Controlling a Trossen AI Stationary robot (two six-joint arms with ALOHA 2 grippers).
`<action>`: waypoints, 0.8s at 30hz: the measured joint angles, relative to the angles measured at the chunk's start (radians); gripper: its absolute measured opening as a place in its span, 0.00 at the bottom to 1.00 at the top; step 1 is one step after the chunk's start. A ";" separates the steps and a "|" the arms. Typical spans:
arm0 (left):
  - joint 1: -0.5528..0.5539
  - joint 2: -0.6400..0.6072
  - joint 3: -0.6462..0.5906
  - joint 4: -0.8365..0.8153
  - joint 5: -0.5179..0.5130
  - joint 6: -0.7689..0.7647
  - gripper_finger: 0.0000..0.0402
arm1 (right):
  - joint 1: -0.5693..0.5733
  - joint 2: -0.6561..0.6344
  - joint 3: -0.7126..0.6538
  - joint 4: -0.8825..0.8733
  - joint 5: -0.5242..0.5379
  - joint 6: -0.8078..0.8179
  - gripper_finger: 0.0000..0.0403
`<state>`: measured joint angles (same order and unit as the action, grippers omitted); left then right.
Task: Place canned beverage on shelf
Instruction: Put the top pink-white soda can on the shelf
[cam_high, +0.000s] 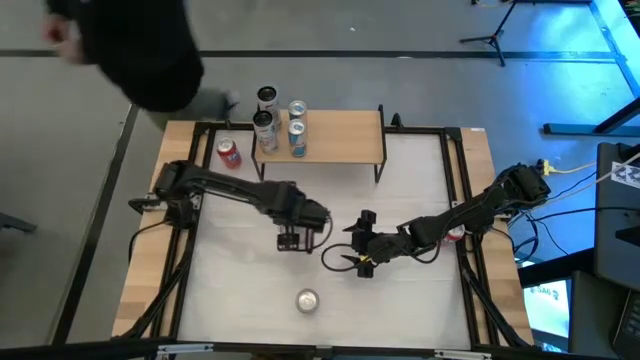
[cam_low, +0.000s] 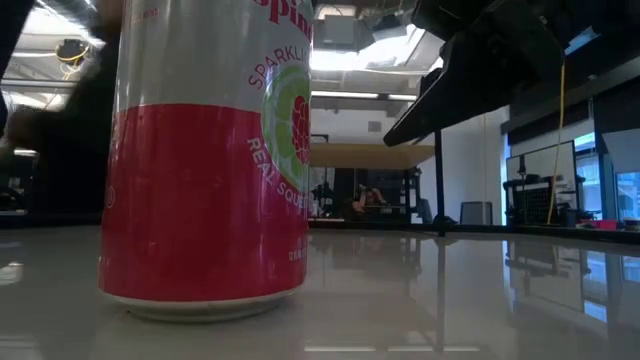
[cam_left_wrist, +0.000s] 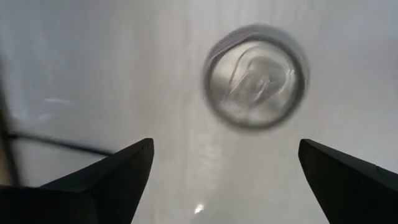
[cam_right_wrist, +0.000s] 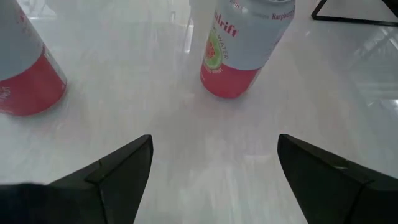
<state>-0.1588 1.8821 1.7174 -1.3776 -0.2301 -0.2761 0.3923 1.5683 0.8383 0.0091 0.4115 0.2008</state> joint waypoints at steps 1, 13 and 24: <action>-0.017 -0.026 -0.004 -0.005 -0.030 -0.018 0.97 | 0.000 0.000 0.000 0.001 0.001 0.000 0.85; -0.226 -0.535 -0.643 0.485 -0.294 -0.213 0.97 | -0.009 0.001 0.000 0.165 0.022 -0.064 0.85; -0.242 -0.657 -1.207 1.371 -0.351 -0.041 0.97 | -0.156 0.113 0.001 0.439 -0.123 -0.104 0.85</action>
<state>-0.4010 1.2255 0.5102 -0.0066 -0.5815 -0.3172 0.2367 1.6817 0.8391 0.4480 0.2881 0.0972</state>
